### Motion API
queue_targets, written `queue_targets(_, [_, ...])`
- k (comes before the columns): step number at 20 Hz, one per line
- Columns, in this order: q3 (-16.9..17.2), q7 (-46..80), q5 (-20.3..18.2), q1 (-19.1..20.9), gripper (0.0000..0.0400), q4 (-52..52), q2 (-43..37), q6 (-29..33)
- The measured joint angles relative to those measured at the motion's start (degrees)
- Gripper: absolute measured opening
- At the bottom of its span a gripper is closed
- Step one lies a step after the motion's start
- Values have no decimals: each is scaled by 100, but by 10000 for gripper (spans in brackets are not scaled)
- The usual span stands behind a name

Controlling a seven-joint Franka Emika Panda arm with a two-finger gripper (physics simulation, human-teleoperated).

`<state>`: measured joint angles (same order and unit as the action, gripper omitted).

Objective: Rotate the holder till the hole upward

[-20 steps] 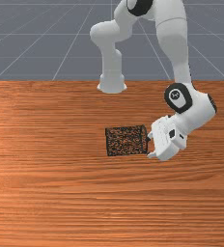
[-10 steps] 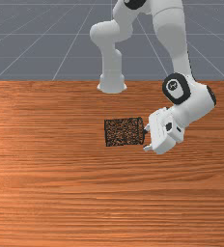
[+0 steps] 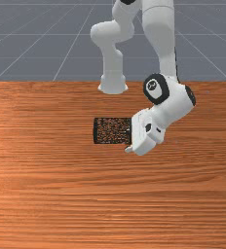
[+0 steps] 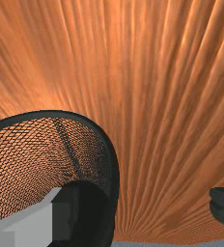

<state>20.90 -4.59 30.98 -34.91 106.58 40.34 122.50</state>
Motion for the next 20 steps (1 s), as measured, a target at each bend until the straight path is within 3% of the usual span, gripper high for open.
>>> queue_targets(2, [-11,15,-23,76,400,181,-117,297])
queue_targets(3, [1,17,-8,79,244,190,-118,303])
queue_targets(4, [4,-97,-15,75,152,30,-22,34])
queue_targets(5, [5,-88,-18,85,91,20,-2,49])
queue_targets(6, [13,-41,-3,80,57,36,14,101])
queue_targets(9, [27,57,29,68,40,109,10,241])
queue_targets(14, [-120,-364,-244,258,40,376,-437,387])
queue_targets(17, [-836,-1895,-1667,1077,45,670,-904,722])
queue_targets(18, [-1232,-2931,-2704,1518,52,602,-975,350])
queue_targets(19, [-1294,-3404,-3183,1651,54,539,-1074,-49])
queue_targets(20, [-1079,-3153,-2901,1485,50,689,-1354,215])
